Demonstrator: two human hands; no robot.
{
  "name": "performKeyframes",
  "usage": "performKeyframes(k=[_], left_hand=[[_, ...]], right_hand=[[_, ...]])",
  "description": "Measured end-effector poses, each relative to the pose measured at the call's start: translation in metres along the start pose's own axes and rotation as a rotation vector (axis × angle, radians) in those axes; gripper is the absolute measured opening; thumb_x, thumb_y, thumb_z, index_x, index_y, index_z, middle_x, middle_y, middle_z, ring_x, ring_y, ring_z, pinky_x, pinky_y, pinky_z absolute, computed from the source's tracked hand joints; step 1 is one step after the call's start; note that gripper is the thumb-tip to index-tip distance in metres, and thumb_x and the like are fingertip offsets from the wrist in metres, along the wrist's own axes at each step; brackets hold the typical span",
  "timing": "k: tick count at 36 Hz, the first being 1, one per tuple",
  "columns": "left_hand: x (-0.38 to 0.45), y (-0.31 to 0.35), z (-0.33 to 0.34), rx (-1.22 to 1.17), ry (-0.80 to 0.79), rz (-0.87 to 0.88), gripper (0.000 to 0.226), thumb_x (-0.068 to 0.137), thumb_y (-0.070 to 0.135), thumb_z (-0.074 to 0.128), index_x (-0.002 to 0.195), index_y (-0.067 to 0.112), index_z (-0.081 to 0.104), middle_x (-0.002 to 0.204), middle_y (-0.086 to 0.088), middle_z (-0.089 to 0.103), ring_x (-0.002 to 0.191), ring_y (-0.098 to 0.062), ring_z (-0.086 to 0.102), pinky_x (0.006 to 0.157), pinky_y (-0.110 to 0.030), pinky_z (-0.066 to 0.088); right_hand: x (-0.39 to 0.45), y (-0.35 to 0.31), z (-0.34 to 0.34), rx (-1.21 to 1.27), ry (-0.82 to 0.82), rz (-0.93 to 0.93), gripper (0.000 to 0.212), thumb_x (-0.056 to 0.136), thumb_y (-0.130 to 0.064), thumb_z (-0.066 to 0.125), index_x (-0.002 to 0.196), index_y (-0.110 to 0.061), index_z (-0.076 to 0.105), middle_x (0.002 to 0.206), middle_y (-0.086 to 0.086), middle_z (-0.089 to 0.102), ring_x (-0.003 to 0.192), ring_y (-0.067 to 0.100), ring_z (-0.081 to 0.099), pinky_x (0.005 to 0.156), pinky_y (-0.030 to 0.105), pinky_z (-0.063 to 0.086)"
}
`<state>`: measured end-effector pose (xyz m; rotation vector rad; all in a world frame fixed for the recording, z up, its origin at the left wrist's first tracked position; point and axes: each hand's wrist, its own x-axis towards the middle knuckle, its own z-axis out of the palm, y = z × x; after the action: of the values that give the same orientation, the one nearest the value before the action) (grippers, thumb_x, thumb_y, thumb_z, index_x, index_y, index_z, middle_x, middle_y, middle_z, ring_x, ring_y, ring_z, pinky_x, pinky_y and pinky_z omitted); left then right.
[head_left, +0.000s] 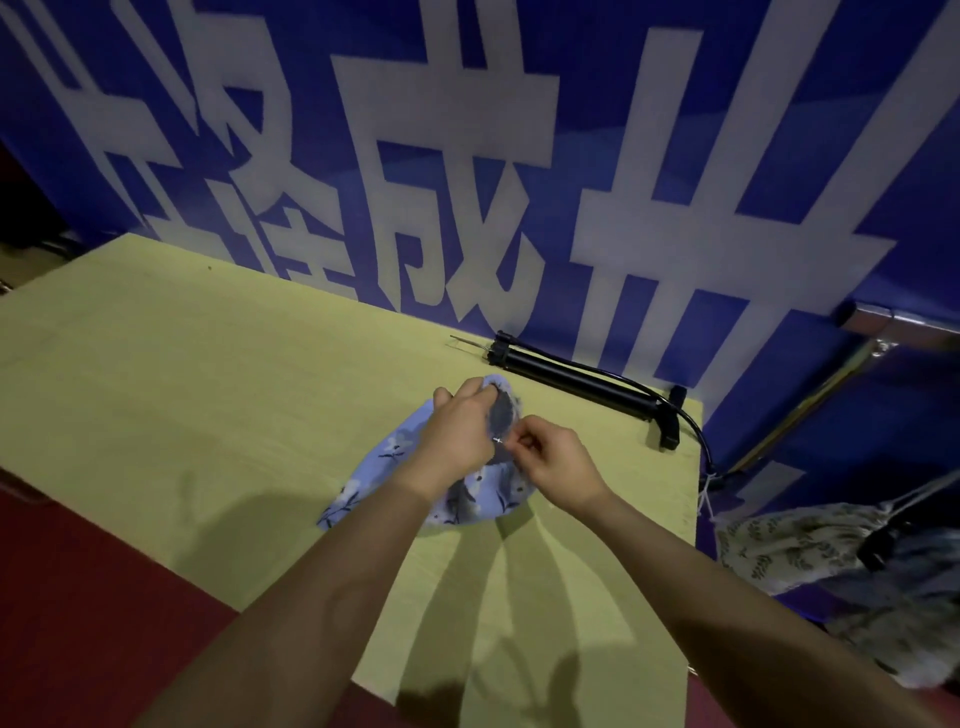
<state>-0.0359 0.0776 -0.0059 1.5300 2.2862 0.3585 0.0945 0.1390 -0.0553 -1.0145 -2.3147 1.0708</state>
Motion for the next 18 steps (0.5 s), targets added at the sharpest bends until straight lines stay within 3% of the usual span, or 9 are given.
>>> performKeyframes(k=[4, 7, 15, 18], left_hand=[[-0.001, -0.001, -0.018, -0.156, 0.018, 0.065, 0.057, 0.082, 0.007, 0.059, 0.136, 0.009, 0.042, 0.144, -0.005, 0.032, 0.121, -0.034, 0.041, 0.097, -0.045, 0.043], [-0.002, 0.001, -0.027, -0.248, 0.028, 0.088, 0.049, 0.08, 0.003, 0.059, 0.128, 0.004, 0.047, 0.138, -0.01, 0.036, 0.118, -0.032, 0.049, 0.096, -0.041, 0.045], [0.011, -0.005, -0.039, -0.311, 0.041, 0.029, 0.055, 0.085, 0.0, 0.055, 0.137, 0.002, 0.039, 0.136, -0.011, 0.033, 0.116, -0.029, 0.049, 0.086, -0.024, 0.039], [0.018, -0.004, -0.035, -0.314, 0.034, -0.024, 0.053, 0.088, 0.002, 0.052, 0.138, 0.0, 0.036, 0.133, -0.011, 0.032, 0.111, -0.029, 0.05, 0.084, -0.026, 0.04]], right_hand=[[0.01, -0.013, -0.002, -0.296, 0.077, -0.084, 0.014, 0.092, -0.025, 0.056, 0.089, -0.017, 0.067, 0.088, 0.0, 0.069, 0.09, 0.022, 0.053, 0.077, 0.032, 0.028], [0.018, -0.021, -0.003, -0.358, 0.103, -0.096, 0.017, 0.092, -0.029, 0.055, 0.085, -0.021, 0.068, 0.086, -0.007, 0.067, 0.091, 0.018, 0.043, 0.073, 0.032, 0.015], [0.037, -0.026, 0.001, -0.441, 0.06, -0.127, 0.019, 0.09, -0.043, 0.057, 0.095, -0.034, 0.072, 0.1, -0.009, 0.058, 0.098, 0.019, 0.039, 0.076, 0.034, 0.017], [0.04, -0.019, -0.002, -0.39, 0.092, -0.127, 0.021, 0.09, -0.041, 0.057, 0.096, -0.027, 0.072, 0.097, -0.005, 0.057, 0.097, 0.019, 0.042, 0.073, 0.03, 0.015]])
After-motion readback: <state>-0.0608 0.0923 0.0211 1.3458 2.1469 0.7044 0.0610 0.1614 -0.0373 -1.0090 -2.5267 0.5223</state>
